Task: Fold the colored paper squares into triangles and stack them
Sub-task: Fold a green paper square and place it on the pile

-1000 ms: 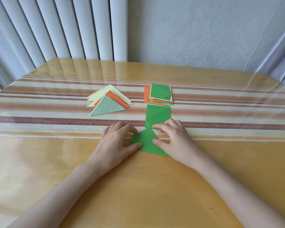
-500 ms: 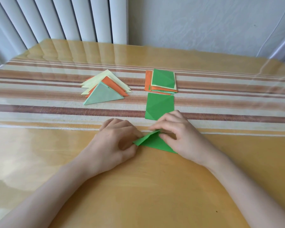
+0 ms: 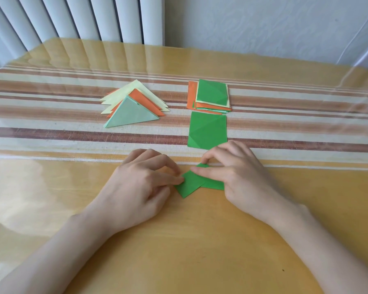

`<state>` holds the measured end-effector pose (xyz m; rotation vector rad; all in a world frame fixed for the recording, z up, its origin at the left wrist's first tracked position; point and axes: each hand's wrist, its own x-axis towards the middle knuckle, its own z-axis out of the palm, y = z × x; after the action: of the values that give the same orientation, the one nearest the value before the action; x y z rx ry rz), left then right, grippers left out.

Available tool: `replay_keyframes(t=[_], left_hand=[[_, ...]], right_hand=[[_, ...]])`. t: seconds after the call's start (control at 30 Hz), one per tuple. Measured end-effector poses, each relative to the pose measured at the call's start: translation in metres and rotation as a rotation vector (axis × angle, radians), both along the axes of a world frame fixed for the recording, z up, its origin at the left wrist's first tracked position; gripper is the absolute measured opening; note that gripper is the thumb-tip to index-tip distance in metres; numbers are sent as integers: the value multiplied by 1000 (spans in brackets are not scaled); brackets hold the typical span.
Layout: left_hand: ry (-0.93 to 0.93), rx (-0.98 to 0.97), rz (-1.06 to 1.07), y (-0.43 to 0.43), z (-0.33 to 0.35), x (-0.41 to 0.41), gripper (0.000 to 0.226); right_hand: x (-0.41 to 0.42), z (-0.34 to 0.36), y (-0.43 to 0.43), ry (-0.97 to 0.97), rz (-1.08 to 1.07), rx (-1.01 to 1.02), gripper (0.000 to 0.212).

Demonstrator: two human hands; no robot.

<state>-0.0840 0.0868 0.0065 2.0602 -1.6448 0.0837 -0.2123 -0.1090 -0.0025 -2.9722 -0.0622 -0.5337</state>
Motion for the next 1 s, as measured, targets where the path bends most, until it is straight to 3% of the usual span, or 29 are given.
replay_keyframes(t=[0.1, 0.23, 0.3, 0.4, 0.47, 0.53, 0.6, 0.77, 1.0], left_hand=[[-35, -11, 2, -1, 1, -1, 35], [-26, -32, 19, 0, 0, -1, 33], [6, -40, 33, 1, 0, 0, 33], [-8, -33, 12, 2, 2, -1, 34], [-95, -1, -36, 6, 2, 0, 33], [-146, 13, -62, 8, 2, 2, 34], [-76, -20, -46, 8, 1, 3, 35], [239, -181, 156, 6, 2, 5, 37], [283, -135, 244, 5, 2, 3, 43]], right_hand=[[-2, 1, -4, -9, -61, 49, 65], [-1, 4, -5, -49, -131, -32, 51], [-1, 6, -4, -62, -127, -62, 54], [-4, 12, -4, -93, -49, 67, 47], [-6, 14, -2, -19, 52, 195, 38], [-5, 12, -3, 130, 96, 218, 45], [-4, 8, -4, 163, 94, 210, 46], [2, 7, 1, 38, 49, 222, 38], [3, 10, 12, 102, -8, 168, 50]])
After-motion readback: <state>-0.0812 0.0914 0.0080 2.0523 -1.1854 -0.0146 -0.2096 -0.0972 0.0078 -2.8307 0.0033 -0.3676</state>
